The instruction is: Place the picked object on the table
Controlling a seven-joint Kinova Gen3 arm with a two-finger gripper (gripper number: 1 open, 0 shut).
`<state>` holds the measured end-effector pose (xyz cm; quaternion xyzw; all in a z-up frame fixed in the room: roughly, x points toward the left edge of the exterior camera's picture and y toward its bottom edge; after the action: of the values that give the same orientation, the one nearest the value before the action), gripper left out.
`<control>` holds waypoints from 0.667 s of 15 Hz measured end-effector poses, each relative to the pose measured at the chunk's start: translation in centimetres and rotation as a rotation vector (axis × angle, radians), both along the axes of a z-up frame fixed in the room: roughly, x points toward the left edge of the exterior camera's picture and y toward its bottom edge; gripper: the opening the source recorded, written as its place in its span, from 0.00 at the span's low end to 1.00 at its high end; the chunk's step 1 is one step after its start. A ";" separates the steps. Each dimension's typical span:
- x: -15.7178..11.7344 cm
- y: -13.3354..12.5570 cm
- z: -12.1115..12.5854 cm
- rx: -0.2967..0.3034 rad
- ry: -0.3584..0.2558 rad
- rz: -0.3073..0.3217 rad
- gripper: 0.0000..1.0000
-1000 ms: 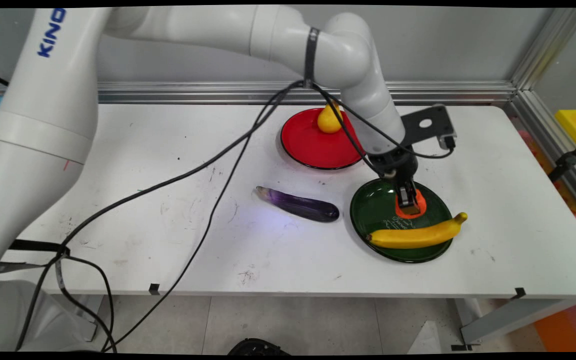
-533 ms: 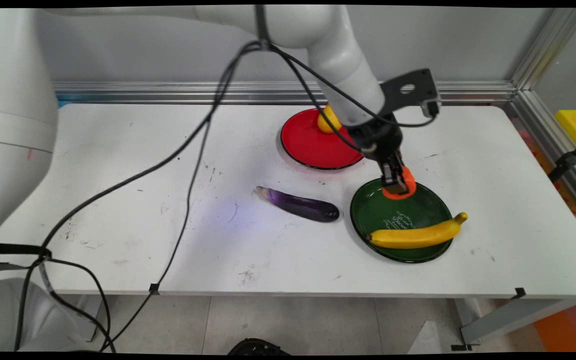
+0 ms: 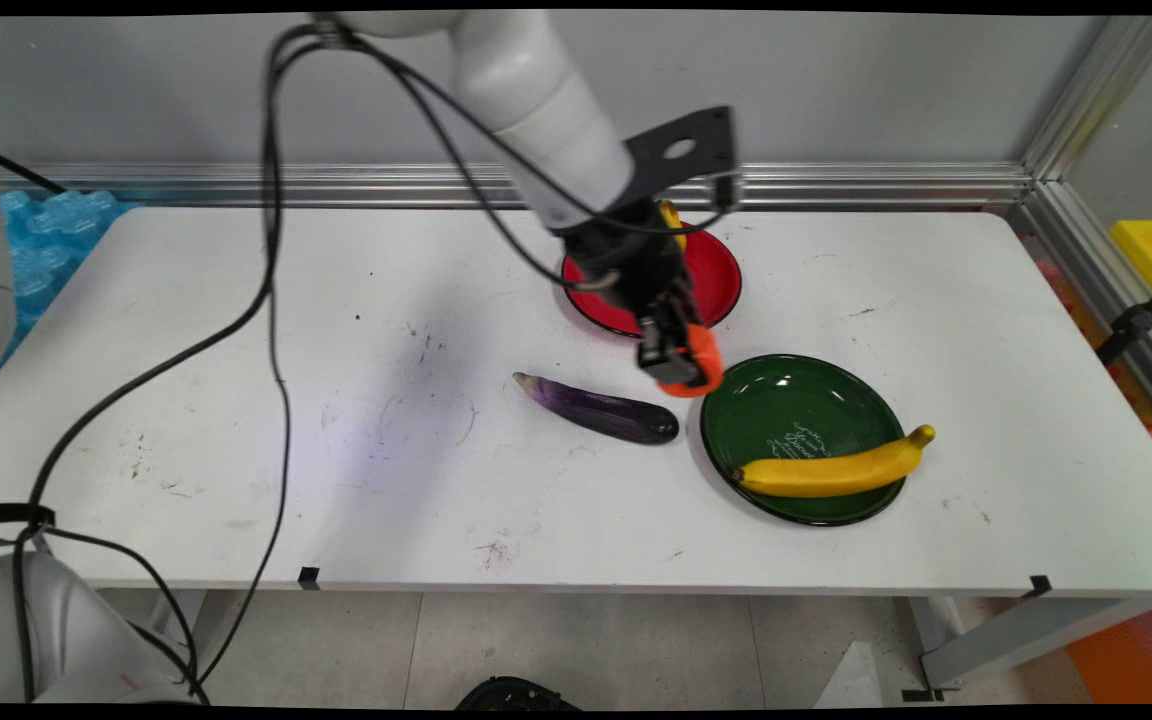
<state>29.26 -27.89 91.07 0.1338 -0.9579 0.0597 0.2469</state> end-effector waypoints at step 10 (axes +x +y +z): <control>5.7 5.6 -2.3 0.061 -0.044 0.038 0.00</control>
<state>34.96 -22.26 88.80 0.1580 -0.9617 0.0381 0.2206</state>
